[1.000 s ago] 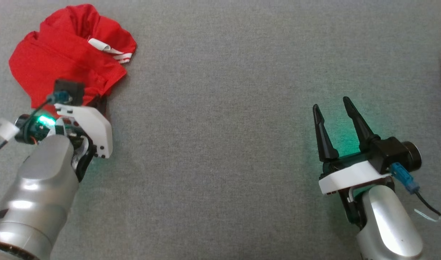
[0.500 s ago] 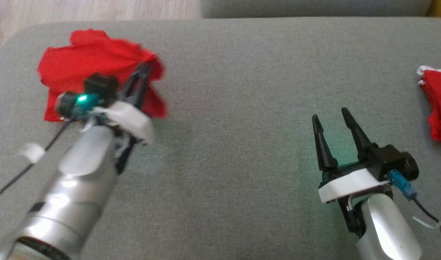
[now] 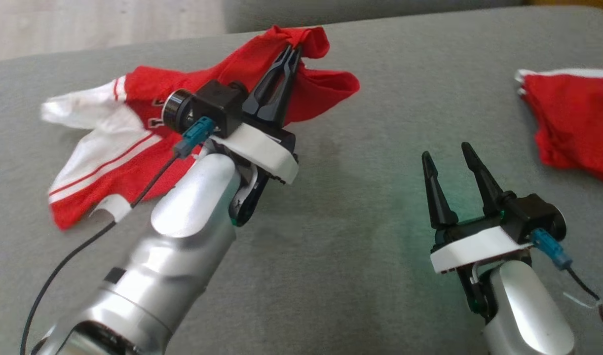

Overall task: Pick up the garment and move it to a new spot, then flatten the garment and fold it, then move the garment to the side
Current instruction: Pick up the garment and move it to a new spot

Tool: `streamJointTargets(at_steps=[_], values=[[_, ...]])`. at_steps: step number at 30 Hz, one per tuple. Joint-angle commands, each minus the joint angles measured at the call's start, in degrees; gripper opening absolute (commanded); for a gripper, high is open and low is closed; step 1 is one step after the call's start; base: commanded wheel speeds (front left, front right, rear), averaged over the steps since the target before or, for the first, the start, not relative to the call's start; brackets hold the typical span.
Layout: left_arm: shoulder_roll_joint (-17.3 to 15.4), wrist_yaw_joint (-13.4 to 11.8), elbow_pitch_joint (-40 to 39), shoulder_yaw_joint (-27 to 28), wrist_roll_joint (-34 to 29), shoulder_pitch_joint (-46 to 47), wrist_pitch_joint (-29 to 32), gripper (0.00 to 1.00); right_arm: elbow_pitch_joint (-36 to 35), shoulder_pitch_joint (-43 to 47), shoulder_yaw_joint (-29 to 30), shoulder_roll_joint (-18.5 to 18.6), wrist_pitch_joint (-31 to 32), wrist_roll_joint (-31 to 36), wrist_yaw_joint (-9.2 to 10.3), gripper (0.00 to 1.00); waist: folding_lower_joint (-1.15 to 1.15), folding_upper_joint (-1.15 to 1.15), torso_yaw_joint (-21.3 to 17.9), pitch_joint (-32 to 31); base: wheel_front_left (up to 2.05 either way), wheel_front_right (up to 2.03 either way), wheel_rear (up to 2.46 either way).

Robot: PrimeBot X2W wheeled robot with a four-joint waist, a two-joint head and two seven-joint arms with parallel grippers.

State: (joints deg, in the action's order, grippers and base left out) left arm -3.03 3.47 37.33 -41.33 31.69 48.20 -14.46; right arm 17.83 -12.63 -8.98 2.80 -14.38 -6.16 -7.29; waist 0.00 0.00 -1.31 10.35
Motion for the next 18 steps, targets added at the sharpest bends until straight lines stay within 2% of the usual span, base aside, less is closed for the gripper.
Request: streamJointTargets(at_steps=[1,7,12,13,14,18], values=[[-0.39,-0.46,-1.56,1.21,-0.65,3.51,-0.52,0.00,-2.13,-2.20,-1.57,0.08,-0.62,-0.72,-0.20,1.00,0.00,0.00,-3.53,1.58,0.00,0.00,0.00],[0.10,-0.67,0.01,-1.36,-0.76,7.51,-0.53,0.00,-3.07,-4.14,-3.79,0.08,-0.62,-2.98,-0.20,1.00,0.00,0.00,-9.52,4.39,0.00,0.00,0.00],[0.13,-0.34,-1.83,-6.37,2.20,9.19,-0.53,0.00,-3.32,-4.87,-3.76,0.08,-0.62,-3.54,-0.20,1.00,0.00,0.00,-11.65,5.49,0.00,0.00,0.00],[0.13,-0.37,-2.18,-7.31,2.82,9.25,-0.53,0.73,-3.31,-4.93,-3.67,0.08,-0.62,-3.55,-0.20,1.00,0.00,0.00,-11.72,5.56,0.00,0.00,0.00],[0.13,-0.31,-2.08,-8.24,3.88,8.97,-0.53,1.00,-3.29,-4.97,-3.54,0.08,-0.62,-3.56,-0.20,1.00,0.00,0.00,-11.70,5.55,0.00,0.00,0.00],[0.14,0.11,-0.34,-11.53,5.84,8.63,-0.53,1.00,-3.24,-4.90,-2.64,0.08,-0.62,-3.34,-0.20,1.00,0.00,0.00,-10.69,5.11,0.00,0.00,0.00]])
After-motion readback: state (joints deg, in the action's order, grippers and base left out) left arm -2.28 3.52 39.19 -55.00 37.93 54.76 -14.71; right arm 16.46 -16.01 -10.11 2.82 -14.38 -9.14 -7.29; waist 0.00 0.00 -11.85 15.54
